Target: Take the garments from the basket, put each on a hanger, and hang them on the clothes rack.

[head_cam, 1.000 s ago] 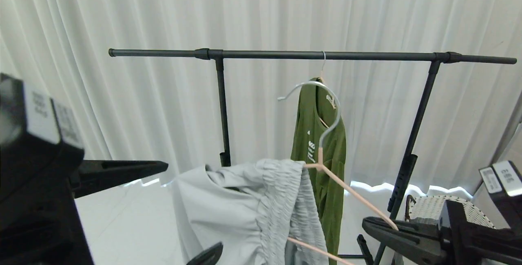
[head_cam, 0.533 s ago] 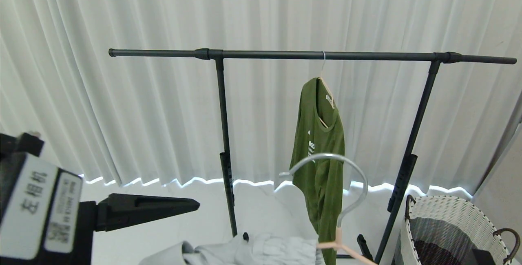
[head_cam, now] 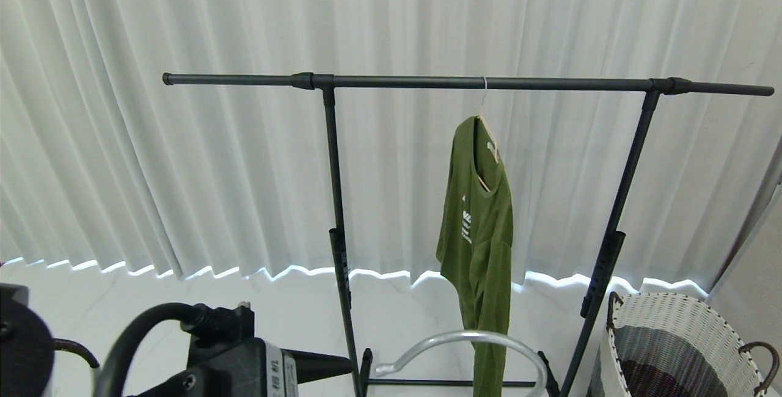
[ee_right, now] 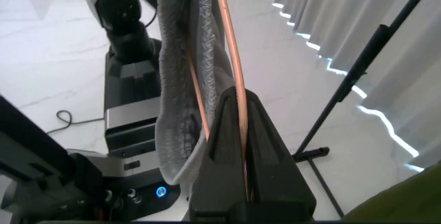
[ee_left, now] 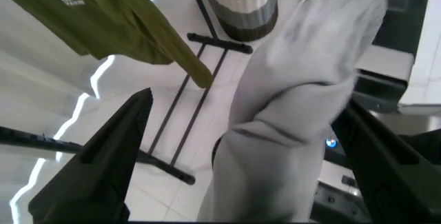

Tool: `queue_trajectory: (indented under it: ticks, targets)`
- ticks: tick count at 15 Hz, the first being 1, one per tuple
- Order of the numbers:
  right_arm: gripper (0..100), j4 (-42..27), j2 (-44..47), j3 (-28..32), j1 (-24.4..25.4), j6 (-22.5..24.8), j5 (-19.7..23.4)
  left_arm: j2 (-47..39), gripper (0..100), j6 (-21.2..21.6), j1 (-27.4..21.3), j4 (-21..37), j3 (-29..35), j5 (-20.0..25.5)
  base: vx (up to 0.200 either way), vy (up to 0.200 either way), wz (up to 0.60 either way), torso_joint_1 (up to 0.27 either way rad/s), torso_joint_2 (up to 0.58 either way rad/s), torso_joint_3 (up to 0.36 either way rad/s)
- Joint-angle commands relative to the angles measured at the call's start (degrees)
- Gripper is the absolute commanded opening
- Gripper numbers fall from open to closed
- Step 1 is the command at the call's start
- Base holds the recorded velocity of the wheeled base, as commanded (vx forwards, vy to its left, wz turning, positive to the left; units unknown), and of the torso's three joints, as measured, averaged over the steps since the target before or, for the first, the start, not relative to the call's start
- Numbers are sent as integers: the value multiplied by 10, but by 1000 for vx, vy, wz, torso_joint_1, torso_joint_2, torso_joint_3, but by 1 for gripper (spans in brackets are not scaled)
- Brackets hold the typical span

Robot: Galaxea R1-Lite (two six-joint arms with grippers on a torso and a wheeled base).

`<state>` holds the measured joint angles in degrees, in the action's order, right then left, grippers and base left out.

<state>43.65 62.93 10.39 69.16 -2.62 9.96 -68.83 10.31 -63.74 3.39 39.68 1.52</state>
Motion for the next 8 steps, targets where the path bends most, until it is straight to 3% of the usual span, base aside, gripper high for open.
queue_trajectory:
  ticks: [1, 4, 5, 8]
  targets:
    - [0, 0, 3, 2, 11, 1, 0, -14, 100, 0, 6, -1, -7, 5, 0, 0, 0, 0, 0, 0]
    - [0, 0, 3, 4, 11, 1, 0, -18, 100, 1, 7, -1, -8, 20, 0, 0, 0, 0, 0, 0]
    - [0, 0, 3, 5, 11, 1, -1, -18, 0, 1, 7, -1, -8, 20, 0, 0, 0, 0, 0, 0]
    - [0, 0, 2, 8, 11, 1, -2, -17, 0, 1, 7, -2, -14, 20, 0, 0, 0, 0, 0, 0]
